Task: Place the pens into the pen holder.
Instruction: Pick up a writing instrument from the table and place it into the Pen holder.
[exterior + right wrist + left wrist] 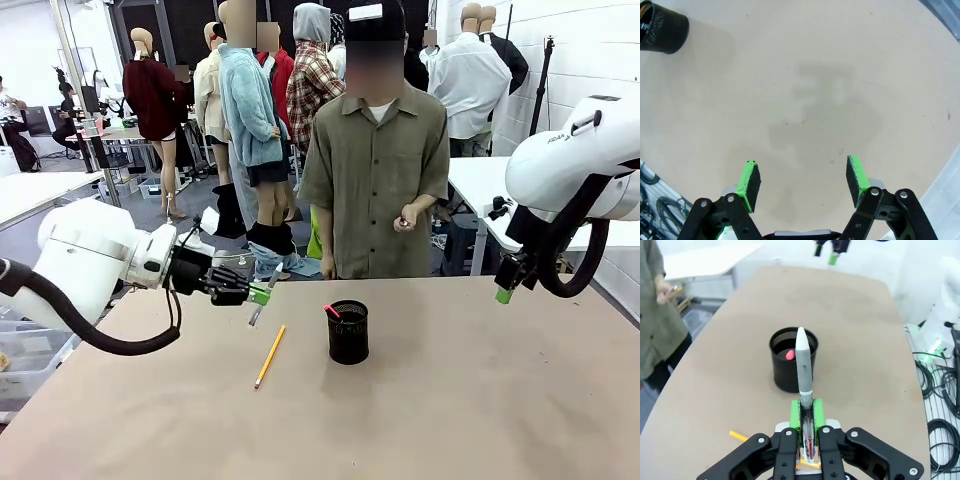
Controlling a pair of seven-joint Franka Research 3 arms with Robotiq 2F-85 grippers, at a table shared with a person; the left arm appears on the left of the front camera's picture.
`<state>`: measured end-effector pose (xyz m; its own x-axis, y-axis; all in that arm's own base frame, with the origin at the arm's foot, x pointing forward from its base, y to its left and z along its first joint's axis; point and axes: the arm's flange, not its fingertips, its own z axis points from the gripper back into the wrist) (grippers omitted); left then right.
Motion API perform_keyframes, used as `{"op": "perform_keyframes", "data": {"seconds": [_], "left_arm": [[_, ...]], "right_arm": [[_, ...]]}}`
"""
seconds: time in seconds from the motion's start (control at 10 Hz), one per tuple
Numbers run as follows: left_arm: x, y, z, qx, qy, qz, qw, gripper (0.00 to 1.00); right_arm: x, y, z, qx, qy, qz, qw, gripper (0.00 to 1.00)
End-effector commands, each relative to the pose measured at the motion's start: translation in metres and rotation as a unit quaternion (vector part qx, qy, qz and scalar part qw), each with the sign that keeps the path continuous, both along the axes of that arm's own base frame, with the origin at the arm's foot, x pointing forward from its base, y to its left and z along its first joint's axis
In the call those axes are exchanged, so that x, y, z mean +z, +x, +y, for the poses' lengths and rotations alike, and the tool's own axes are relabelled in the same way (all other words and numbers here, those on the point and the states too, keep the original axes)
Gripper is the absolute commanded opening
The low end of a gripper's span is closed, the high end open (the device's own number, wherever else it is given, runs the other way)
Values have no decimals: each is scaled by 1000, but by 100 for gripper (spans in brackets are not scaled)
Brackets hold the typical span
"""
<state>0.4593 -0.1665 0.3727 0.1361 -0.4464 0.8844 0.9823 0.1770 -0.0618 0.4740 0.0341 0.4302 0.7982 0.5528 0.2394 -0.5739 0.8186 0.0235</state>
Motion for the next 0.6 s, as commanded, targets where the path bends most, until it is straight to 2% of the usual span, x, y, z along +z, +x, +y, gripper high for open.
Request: {"op": "perform_keyframes", "data": {"seconds": [0.0, 0.3, 0.4, 0.5], "left_arm": [[-8, 9, -16, -40, -40, -34, 998, 0], [-18, 12, -21, -71, -62, -48, 994, 0], [-15, 12, -21, 19, 24, -19, 999, 0], [-13, 8, -24, -69, -37, -35, 996, 0]], "right_arm": [[-3, -1, -1, 4, -9, -8, 1000, 86], [-3, -1, -1, 4, -9, -8, 1000, 86], [-3, -1, -1, 4, -9, -8, 1000, 86], [-3, -1, -1, 4, -9, -8, 1000, 86]]}}
